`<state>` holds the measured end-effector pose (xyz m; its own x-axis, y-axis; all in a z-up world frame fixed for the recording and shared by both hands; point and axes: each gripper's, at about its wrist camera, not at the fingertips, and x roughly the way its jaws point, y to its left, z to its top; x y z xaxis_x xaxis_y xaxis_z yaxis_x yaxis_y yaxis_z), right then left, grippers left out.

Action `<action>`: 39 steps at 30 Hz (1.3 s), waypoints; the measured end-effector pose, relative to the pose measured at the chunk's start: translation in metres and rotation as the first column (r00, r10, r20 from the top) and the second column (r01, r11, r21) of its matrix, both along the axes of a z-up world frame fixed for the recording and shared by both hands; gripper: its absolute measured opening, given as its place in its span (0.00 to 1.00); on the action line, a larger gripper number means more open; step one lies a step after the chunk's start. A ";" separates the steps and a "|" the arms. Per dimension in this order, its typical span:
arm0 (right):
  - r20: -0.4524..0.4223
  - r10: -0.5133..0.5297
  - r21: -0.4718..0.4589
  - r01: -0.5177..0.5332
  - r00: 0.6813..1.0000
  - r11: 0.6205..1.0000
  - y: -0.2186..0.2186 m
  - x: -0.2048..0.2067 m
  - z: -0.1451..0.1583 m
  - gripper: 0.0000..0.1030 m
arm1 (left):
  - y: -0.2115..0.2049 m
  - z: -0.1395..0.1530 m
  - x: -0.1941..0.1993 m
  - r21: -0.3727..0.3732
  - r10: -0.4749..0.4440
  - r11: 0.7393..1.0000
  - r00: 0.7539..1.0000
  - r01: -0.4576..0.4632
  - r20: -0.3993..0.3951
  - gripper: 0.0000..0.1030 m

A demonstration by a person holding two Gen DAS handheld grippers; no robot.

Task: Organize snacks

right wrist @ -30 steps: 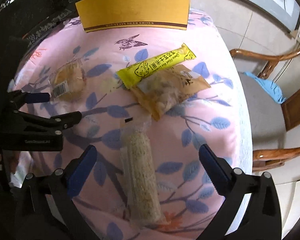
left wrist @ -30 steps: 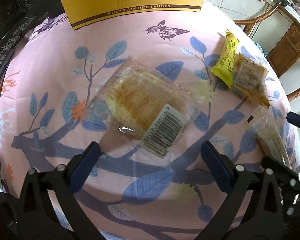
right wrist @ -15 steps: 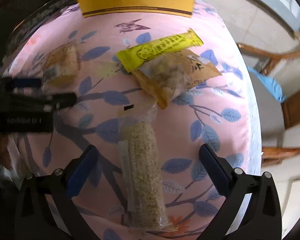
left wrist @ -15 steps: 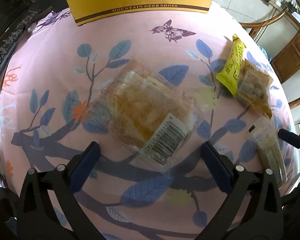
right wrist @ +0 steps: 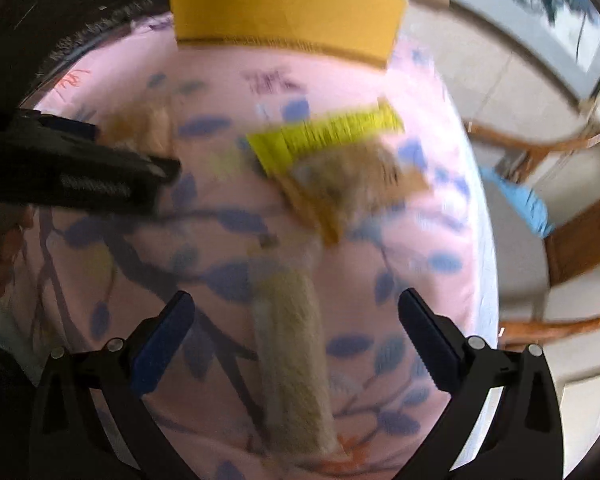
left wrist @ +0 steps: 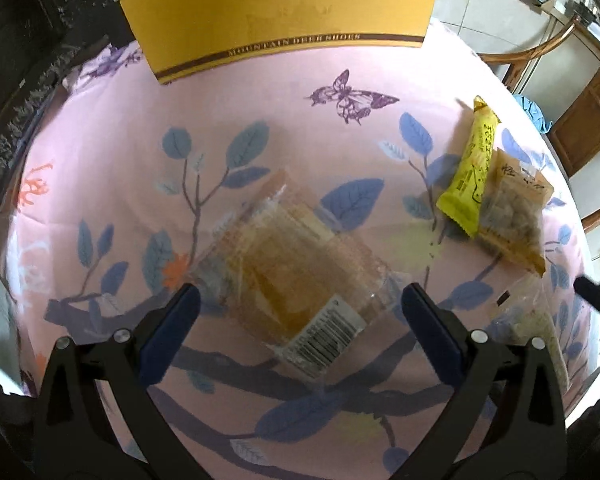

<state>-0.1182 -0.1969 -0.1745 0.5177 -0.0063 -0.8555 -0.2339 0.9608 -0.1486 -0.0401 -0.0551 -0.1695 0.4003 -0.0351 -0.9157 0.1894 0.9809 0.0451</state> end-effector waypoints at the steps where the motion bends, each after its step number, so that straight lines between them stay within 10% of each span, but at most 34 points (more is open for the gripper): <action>1: -0.013 0.018 -0.026 -0.018 1.000 0.999 0.007 0.003 -0.005 0.99 | -0.001 0.000 0.000 0.022 -0.006 1.000 1.000 0.006 -0.003 0.98; 4: -0.074 -0.015 0.063 0.019 0.997 0.998 0.006 0.008 -0.012 0.86 | 0.000 0.002 -0.005 0.050 -0.027 0.998 1.000 0.027 -0.006 0.98; 8: -0.077 -0.111 0.137 0.121 0.991 0.983 -0.015 0.010 -0.001 0.31 | 0.003 0.005 -0.010 0.089 -0.048 0.995 0.999 0.048 0.003 0.98; 21: 0.093 -0.239 0.250 0.209 0.967 0.945 -0.061 -0.017 0.075 0.31 | 0.021 0.005 0.004 -0.018 0.029 0.999 1.000 -0.029 0.001 0.98; 36: 0.122 -0.223 0.223 0.192 0.967 0.956 -0.056 -0.011 0.085 0.31 | 0.026 -0.016 0.044 -0.117 0.202 0.969 0.968 -0.220 -0.148 0.98; 39: 0.131 -0.220 0.234 0.185 0.967 0.954 -0.058 -0.009 0.087 0.31 | 0.016 -0.015 0.042 -0.076 0.156 0.984 0.984 -0.162 -0.082 0.88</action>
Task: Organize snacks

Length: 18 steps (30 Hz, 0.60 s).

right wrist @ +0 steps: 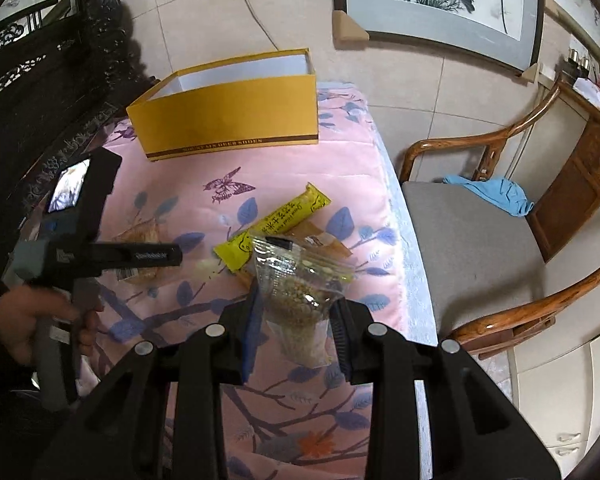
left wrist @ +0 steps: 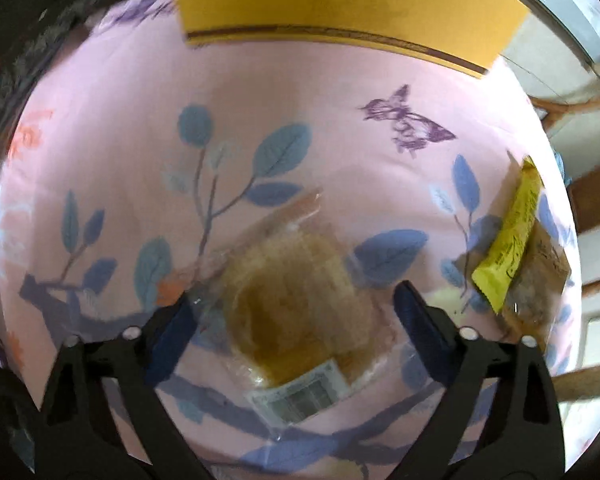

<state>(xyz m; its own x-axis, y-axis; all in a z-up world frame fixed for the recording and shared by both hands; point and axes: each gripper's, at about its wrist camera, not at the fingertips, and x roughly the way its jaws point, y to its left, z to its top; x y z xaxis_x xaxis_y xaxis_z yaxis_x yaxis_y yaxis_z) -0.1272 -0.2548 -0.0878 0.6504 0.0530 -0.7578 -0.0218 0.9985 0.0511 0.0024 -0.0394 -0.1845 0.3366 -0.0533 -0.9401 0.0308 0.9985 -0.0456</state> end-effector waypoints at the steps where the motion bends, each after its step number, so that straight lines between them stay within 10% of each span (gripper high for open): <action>1: 0.002 -0.004 0.005 0.004 1.000 1.000 -0.002 0.001 0.000 0.31 | -0.004 0.000 -0.001 0.026 -0.027 0.999 1.000 0.027 0.011 0.80; 7: 0.027 -0.022 0.011 0.021 0.999 1.000 -0.006 0.014 0.006 0.31 | -0.011 0.010 0.002 0.104 -0.103 0.989 0.994 0.101 0.021 0.56; 18: 0.131 0.000 0.018 -0.003 0.991 1.000 0.001 0.031 0.036 0.31 | -0.016 0.070 -0.008 0.097 -0.208 0.976 0.966 0.195 0.156 0.55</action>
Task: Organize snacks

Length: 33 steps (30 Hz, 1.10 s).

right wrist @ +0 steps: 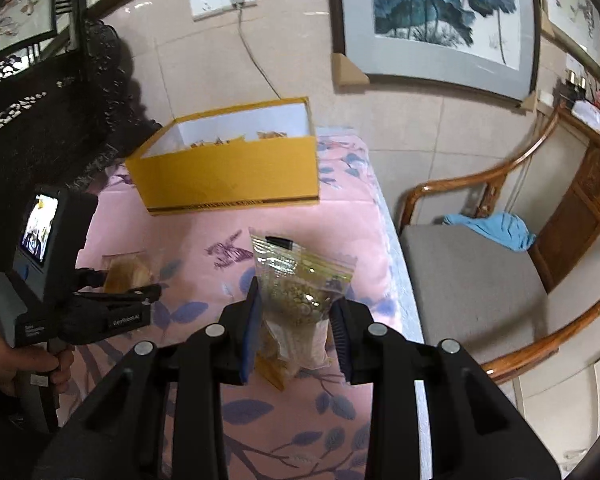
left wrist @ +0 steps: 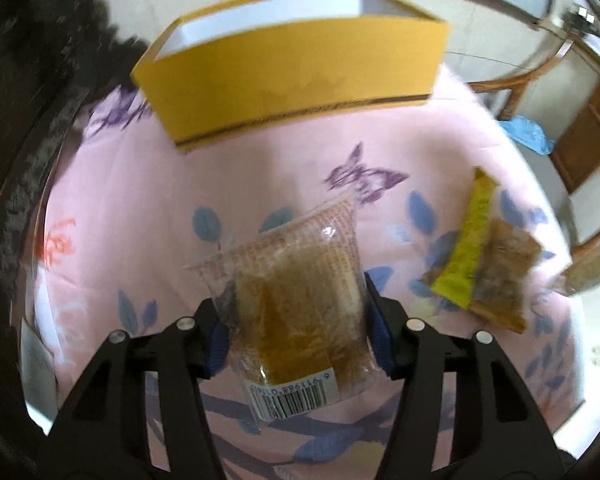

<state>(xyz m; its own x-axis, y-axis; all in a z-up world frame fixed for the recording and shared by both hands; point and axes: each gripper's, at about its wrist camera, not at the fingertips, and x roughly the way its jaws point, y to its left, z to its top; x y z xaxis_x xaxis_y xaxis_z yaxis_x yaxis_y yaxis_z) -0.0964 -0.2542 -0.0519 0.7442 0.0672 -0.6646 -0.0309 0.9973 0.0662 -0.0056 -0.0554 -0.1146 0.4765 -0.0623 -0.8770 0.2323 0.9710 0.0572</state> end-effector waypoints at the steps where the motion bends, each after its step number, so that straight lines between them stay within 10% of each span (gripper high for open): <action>1: 0.007 0.006 0.012 -0.006 1.000 1.000 0.001 0.000 0.003 0.31 | 0.001 0.008 -0.002 -0.030 -0.019 0.999 1.000 0.019 0.007 0.55; 18: 0.205 0.141 0.021 -0.148 0.969 0.989 0.028 0.116 0.095 0.31 | 0.017 0.162 0.070 -0.038 0.093 0.996 0.894 -0.085 0.438 0.56; 33: 0.183 0.209 0.000 -0.212 0.961 0.977 0.050 0.288 0.110 0.31 | 0.054 0.168 0.209 -0.112 0.268 0.963 0.869 -0.243 0.415 0.56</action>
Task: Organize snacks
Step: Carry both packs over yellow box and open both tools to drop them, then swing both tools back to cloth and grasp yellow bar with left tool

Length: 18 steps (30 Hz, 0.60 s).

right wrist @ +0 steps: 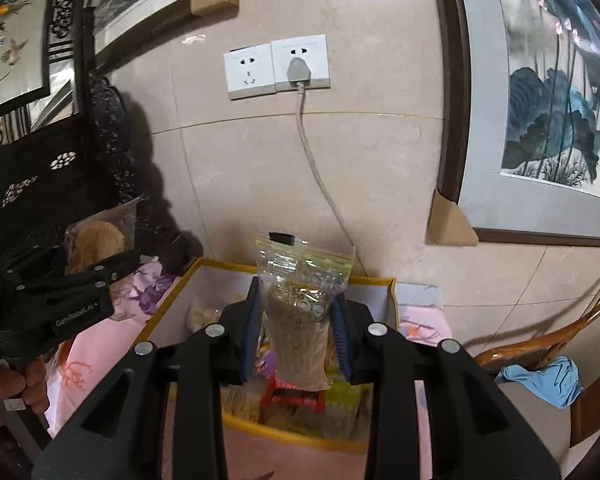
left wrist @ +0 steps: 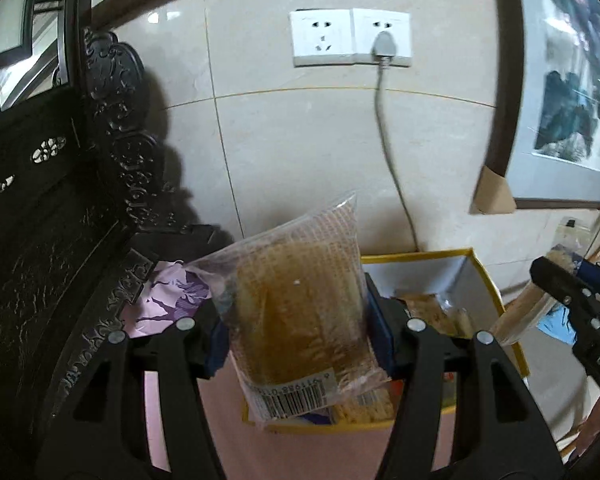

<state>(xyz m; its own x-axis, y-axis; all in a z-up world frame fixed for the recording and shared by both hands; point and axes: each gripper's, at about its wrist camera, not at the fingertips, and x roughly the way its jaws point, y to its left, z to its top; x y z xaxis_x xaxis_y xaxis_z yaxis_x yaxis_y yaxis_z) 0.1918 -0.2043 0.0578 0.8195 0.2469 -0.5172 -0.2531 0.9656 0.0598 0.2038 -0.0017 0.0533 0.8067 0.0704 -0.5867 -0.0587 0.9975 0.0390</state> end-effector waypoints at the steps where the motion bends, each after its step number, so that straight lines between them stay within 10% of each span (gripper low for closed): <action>1: -0.004 0.001 0.009 -0.001 1.000 1.000 0.000 0.006 0.000 0.31 | 0.002 -0.001 0.003 -0.001 0.008 1.000 1.000 -0.008 -0.004 0.56; 6: -0.002 -0.006 0.014 0.006 1.000 1.000 0.003 0.025 -0.005 0.32 | 0.013 -0.009 0.018 -0.015 0.041 0.999 0.999 -0.042 -0.023 0.59; 7: -0.007 -0.007 0.020 0.007 1.000 1.000 0.003 0.029 -0.006 0.37 | 0.015 -0.010 0.022 -0.025 0.041 0.999 0.999 -0.042 -0.032 0.78; 9: -0.013 -0.030 0.001 0.030 0.999 1.000 0.006 0.035 -0.009 0.99 | 0.017 -0.009 0.025 -0.030 0.068 0.997 0.998 -0.069 -0.015 0.98; 18: -0.013 -0.059 -0.077 0.058 0.998 0.995 -0.021 -0.004 -0.012 0.99 | 0.005 -0.011 0.005 0.015 0.065 0.998 0.997 -0.064 -0.048 0.98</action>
<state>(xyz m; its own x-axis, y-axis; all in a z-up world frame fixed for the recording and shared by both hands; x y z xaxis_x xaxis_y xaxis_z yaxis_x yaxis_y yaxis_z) 0.1875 -0.2257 0.0461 0.8231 0.1583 -0.5453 -0.1959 0.9806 -0.0112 0.2089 0.0032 0.0421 0.7707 0.1292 -0.6239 -0.1204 0.9911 0.0566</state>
